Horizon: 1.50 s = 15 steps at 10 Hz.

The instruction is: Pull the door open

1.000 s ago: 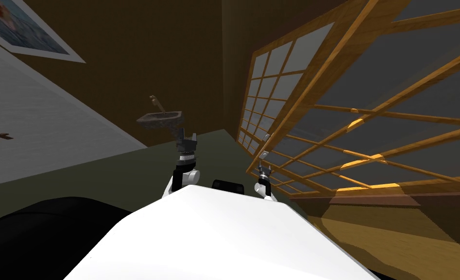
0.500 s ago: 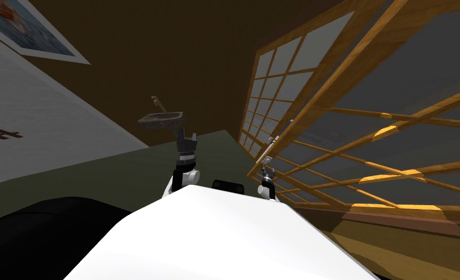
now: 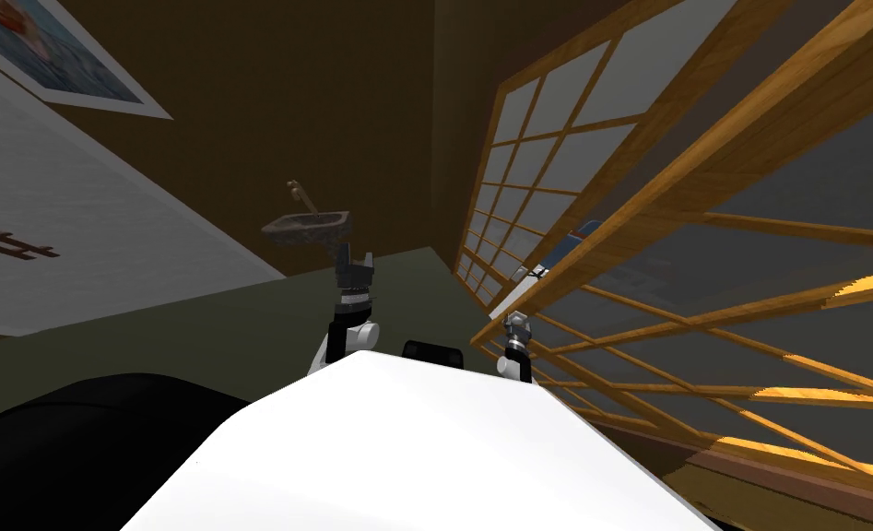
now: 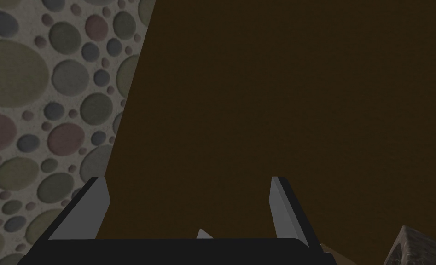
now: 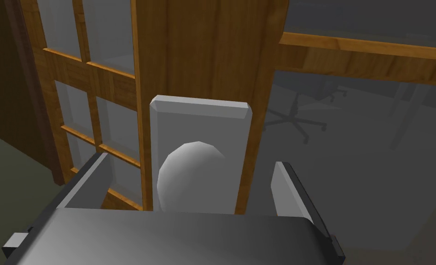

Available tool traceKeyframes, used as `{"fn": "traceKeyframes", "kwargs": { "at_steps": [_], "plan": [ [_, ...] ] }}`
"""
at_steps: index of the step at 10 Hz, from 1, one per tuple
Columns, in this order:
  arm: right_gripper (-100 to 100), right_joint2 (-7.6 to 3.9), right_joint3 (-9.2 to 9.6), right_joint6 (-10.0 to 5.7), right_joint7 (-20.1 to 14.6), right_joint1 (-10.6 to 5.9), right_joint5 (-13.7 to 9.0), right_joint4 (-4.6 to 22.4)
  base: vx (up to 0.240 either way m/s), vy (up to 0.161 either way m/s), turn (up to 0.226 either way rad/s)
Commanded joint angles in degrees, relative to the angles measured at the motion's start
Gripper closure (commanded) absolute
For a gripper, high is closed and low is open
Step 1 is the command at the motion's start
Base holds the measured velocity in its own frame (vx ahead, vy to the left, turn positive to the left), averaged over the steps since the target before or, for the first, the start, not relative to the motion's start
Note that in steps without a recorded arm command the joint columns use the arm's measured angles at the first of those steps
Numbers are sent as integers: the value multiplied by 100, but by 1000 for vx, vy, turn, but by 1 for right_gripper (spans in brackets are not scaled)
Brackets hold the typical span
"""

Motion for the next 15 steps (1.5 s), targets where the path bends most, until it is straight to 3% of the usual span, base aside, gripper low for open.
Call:
{"fn": "traceKeyframes", "kwargs": {
  "at_steps": [1,6,15],
  "plan": [
    [100,13,4,1,25,-1,3,1,-14,1,-18],
    [100,13,4,1,25,-1,3,1,-17,3,1],
    [100,-321,653,-21,-607,184,301,-233,-205,-12,79]
  ]
}}
